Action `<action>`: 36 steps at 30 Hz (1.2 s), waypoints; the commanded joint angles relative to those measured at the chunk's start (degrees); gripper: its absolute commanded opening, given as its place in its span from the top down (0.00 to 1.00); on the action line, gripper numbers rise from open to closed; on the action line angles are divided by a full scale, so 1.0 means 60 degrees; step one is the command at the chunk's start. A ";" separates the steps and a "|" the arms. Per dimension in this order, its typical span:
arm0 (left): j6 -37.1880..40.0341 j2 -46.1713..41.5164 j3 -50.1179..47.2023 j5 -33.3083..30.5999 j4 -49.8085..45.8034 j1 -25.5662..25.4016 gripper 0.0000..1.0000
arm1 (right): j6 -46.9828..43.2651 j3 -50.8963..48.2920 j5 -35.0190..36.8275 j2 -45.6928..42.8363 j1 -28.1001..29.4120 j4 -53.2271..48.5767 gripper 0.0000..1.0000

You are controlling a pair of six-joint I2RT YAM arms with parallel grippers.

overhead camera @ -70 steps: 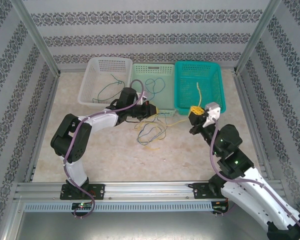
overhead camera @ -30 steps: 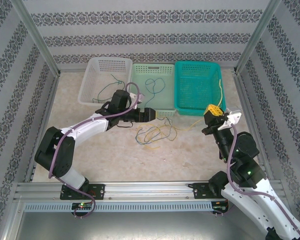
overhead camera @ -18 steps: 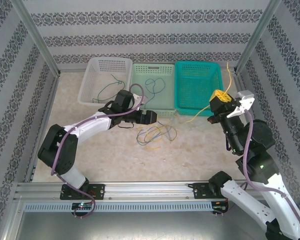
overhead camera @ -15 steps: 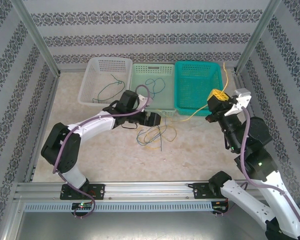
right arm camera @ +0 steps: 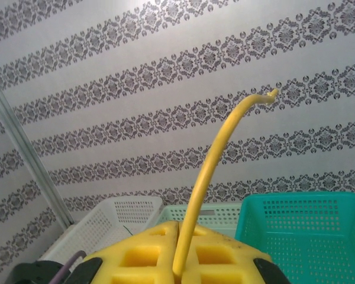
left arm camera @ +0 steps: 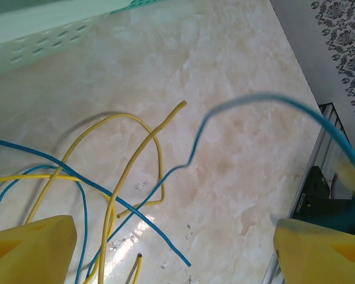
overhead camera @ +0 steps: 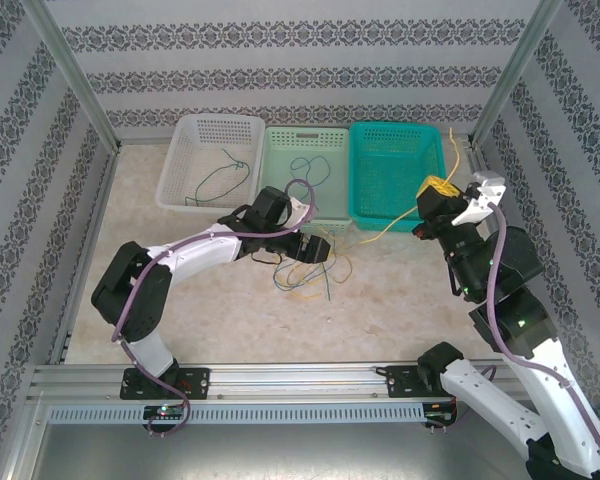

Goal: Untangle the cables

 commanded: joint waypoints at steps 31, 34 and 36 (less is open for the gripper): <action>-0.0857 0.1265 0.0565 -0.0989 0.2045 -0.0428 0.99 | 0.1424 0.1554 0.2428 -0.0581 -0.0325 -0.2763 1.00; -0.0921 0.1169 0.0353 -0.1200 0.1816 -0.0182 1.00 | 0.1068 0.2331 0.3338 -0.0535 -0.0325 -0.3929 1.00; -0.0936 0.1160 0.0203 -0.1205 0.1820 -0.0055 1.00 | 0.0796 0.2138 0.3609 -0.1003 -0.0325 -0.3352 1.00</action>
